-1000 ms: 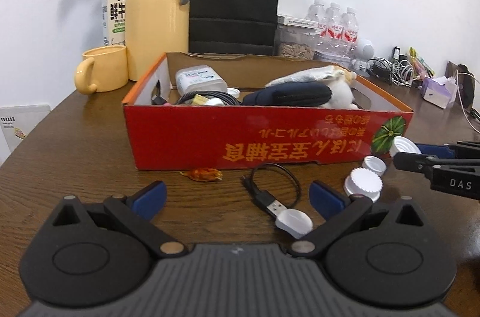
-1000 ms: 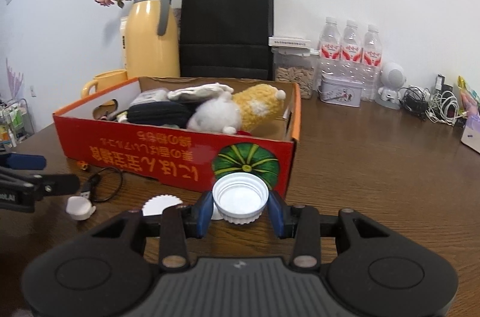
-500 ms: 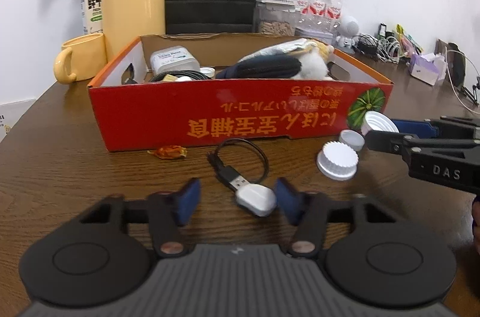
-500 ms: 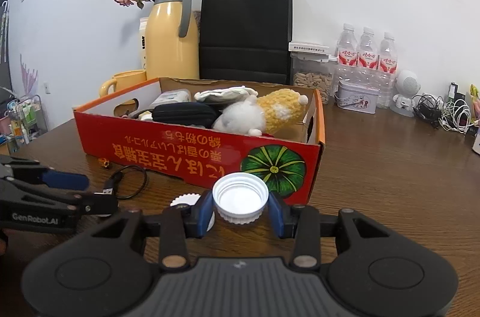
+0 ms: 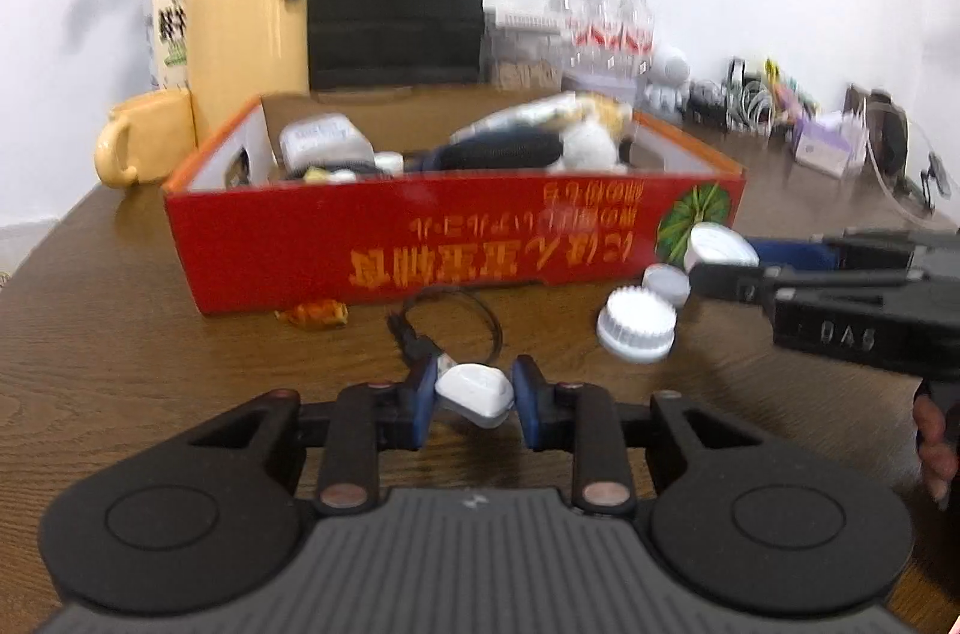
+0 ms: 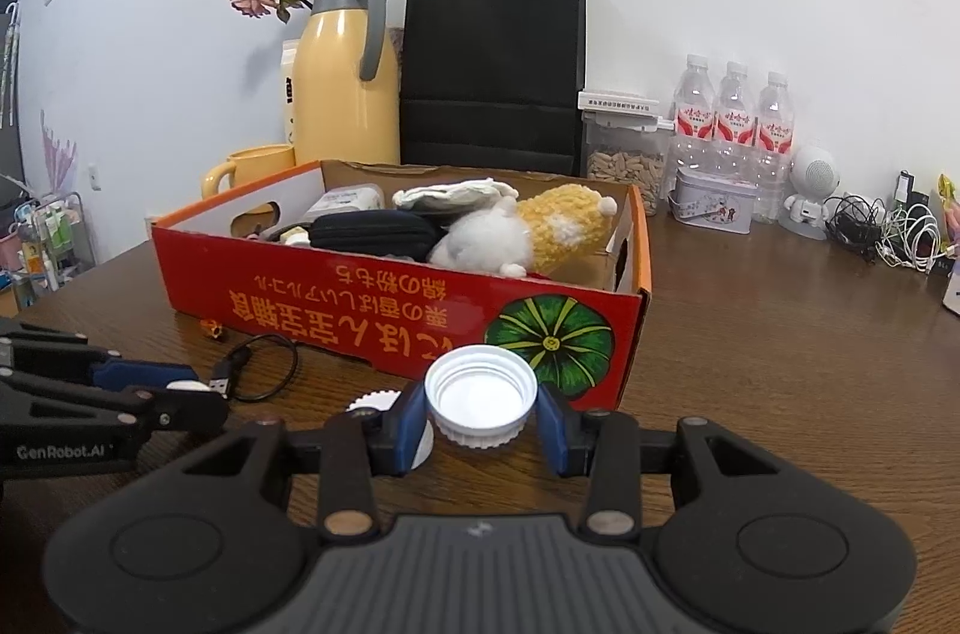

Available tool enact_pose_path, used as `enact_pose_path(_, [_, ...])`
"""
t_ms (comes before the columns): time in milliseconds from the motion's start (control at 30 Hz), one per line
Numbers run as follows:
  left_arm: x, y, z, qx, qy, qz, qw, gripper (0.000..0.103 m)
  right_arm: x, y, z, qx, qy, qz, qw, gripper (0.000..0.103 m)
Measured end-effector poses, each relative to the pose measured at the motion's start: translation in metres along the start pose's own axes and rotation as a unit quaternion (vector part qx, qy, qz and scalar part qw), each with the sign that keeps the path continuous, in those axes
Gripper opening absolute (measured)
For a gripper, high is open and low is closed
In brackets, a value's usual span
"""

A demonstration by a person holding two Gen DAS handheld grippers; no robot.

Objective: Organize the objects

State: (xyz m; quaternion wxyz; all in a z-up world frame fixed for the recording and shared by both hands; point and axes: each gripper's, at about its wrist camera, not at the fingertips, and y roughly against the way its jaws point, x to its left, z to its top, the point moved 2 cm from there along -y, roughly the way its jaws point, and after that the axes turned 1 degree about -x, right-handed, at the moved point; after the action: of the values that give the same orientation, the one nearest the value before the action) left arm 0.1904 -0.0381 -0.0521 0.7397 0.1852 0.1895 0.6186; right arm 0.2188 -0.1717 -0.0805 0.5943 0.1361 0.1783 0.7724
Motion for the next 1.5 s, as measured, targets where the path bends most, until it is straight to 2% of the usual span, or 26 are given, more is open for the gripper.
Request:
enact_pose_path(100, [0.002,0.014,0.006,-0.035,0.012,-0.006,0.9993,0.028,0.005,0.005,0.000,-0.007,0.004,0.000,1.000,0.038])
enact_pose_path(233, [0.007,0.019,0.018,-0.049,0.025,-0.004,0.9985,0.028,0.012,0.011,0.010,-0.022,0.005,0.011,1.000,0.038])
enact_pose_path(467, [0.020,0.022,0.055,-0.088,0.028,0.017,0.9956,0.028,0.027,0.011,0.045,-0.061,0.023,0.026,0.998,0.038])
enact_pose_path(633, [0.028,0.008,0.081,-0.105,0.031,0.034,0.9934,0.028,0.033,-0.003,0.074,-0.082,0.024,0.030,0.996,0.038])
enact_pose_path(833, [0.041,-0.022,0.108,-0.107,0.053,0.059,0.9911,0.028,0.034,-0.033,0.103,-0.094,0.019,0.022,0.995,0.038])
enact_pose_path(1033, [0.057,-0.056,0.129,-0.104,0.071,0.078,0.9890,0.028,0.028,-0.072,0.120,-0.087,0.002,0.011,0.996,0.038])
enact_pose_path(1267, [0.068,-0.090,0.119,-0.067,0.072,0.073,0.9925,0.028,0.024,-0.101,0.104,-0.051,-0.001,0.012,0.999,0.038])
enact_pose_path(1500, [0.064,-0.085,0.116,-0.076,0.060,0.072,0.9927,0.028,0.021,-0.099,0.100,-0.051,-0.007,0.011,0.999,0.039])
